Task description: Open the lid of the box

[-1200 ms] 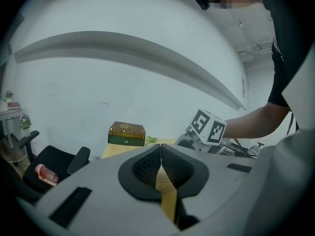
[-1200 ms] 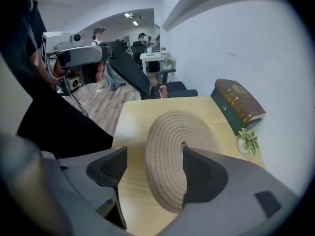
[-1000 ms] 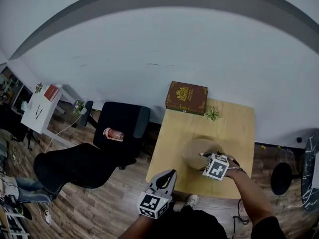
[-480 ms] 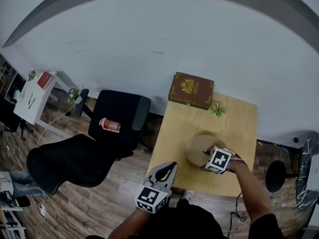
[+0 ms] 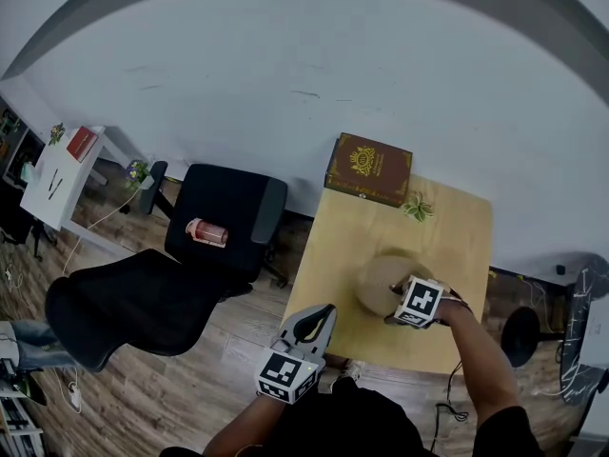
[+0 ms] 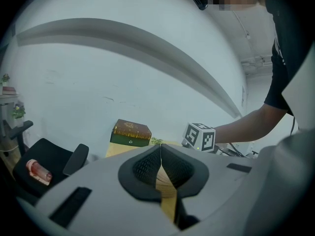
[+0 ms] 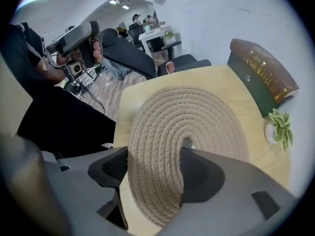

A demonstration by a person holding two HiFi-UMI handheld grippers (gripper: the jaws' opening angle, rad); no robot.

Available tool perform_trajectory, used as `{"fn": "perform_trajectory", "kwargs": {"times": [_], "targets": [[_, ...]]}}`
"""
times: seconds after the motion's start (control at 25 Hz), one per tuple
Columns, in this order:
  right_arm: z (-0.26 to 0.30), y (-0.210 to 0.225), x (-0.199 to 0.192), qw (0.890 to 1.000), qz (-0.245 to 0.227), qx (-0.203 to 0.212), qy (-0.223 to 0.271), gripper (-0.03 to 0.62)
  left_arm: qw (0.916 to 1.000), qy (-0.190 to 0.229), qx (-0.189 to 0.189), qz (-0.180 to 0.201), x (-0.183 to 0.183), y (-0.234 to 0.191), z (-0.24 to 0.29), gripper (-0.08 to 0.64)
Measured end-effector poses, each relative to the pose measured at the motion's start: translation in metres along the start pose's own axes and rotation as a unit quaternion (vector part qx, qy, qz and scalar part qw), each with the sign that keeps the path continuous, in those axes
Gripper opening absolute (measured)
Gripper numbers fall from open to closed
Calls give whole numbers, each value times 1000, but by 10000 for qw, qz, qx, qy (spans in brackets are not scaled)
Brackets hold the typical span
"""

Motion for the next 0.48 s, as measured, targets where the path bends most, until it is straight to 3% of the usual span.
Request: {"fn": "perform_trajectory", "kwargs": {"times": [0.48], "targets": [[-13,-16,-1,9988,-197,-438,77,327,10000,-28,32,-47,-5,6,-11,21]]}}
Point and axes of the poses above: the fingertips, and each gripper's own axes: z forward along the fingers, y to its right, x out of its top, the point moved 7 cm from there along -z, backward along the fingers, and after that the axes turned 5 degrees about y, right-handed, at the moved point
